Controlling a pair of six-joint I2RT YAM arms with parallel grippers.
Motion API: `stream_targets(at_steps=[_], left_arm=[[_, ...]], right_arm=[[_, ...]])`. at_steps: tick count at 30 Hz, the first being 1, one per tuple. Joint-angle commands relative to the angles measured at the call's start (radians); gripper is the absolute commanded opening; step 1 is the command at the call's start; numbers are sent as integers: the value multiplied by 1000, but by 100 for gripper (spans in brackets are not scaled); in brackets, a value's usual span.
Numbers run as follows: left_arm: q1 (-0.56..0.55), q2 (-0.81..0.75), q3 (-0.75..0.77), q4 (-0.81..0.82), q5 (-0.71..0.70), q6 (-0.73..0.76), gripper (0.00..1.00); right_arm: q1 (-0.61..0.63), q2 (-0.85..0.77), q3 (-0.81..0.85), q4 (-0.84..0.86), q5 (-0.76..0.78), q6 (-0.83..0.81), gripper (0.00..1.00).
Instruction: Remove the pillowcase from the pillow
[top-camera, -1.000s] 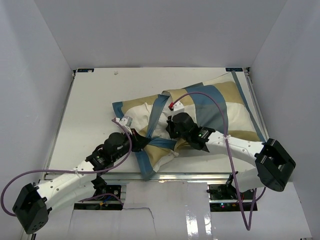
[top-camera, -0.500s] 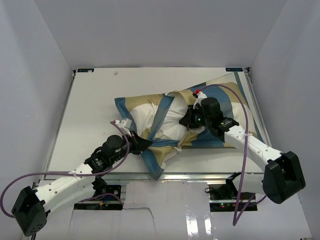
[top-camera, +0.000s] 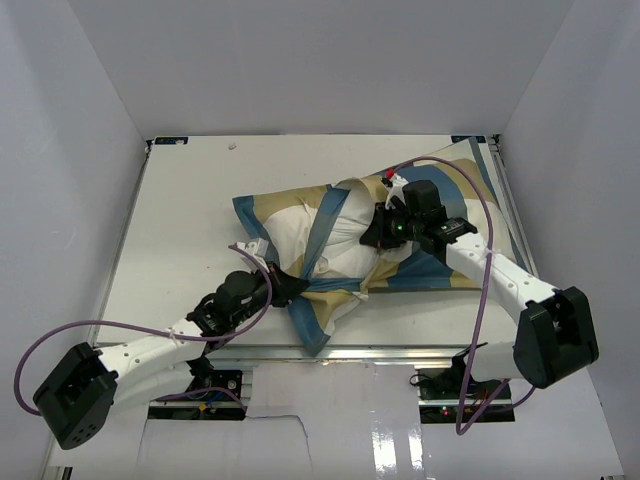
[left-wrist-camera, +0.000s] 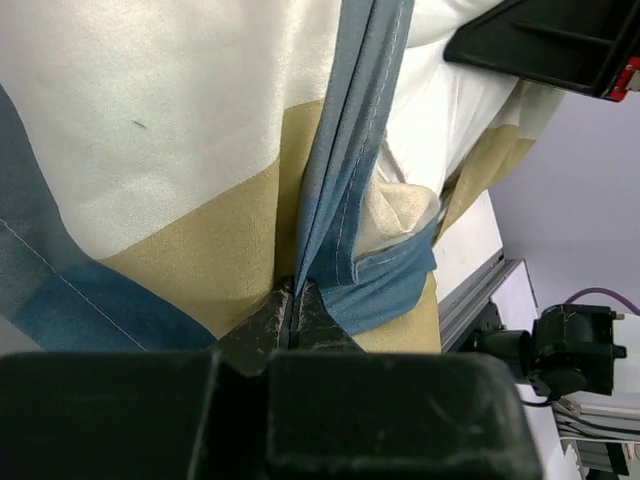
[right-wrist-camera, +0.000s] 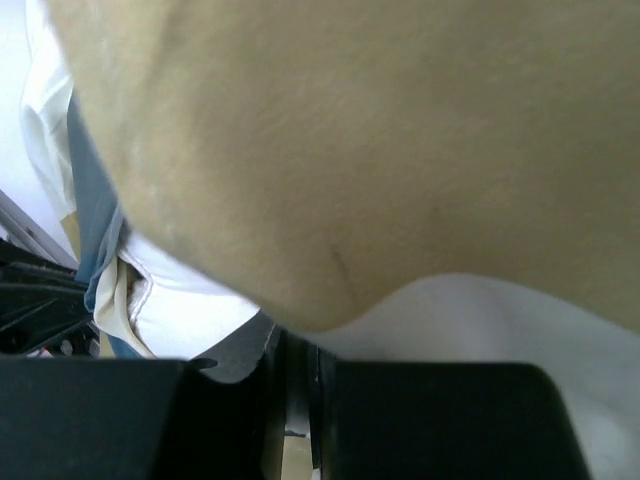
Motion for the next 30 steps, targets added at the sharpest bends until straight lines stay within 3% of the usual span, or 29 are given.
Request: stream_targets(at_steps=[1, 2, 5, 9, 15, 22, 26, 30], left_arm=[[4, 49, -37, -211, -29, 57, 0], [4, 77, -26, -208, -31, 67, 0], [4, 157, 29, -205, -37, 90, 0], [4, 234, 77, -200, -26, 88, 0], [4, 263, 79, -176, -28, 70, 0], [6, 266, 79, -165, -24, 56, 0], [4, 249, 66, -166, -24, 53, 0], [4, 228, 51, -166, -40, 64, 0]], right_arm=[[-47, -74, -2, 148, 216, -111, 9], [-30, -112, -16, 142, 216, -120, 24], [44, -198, -46, 105, 248, -131, 51], [180, -289, -37, 32, 339, -137, 53], [344, -352, -25, 51, 273, -150, 49], [492, -176, -42, 105, 291, -161, 52], [489, -71, -42, 130, 524, -169, 60], [484, 67, -36, 125, 633, -169, 68]])
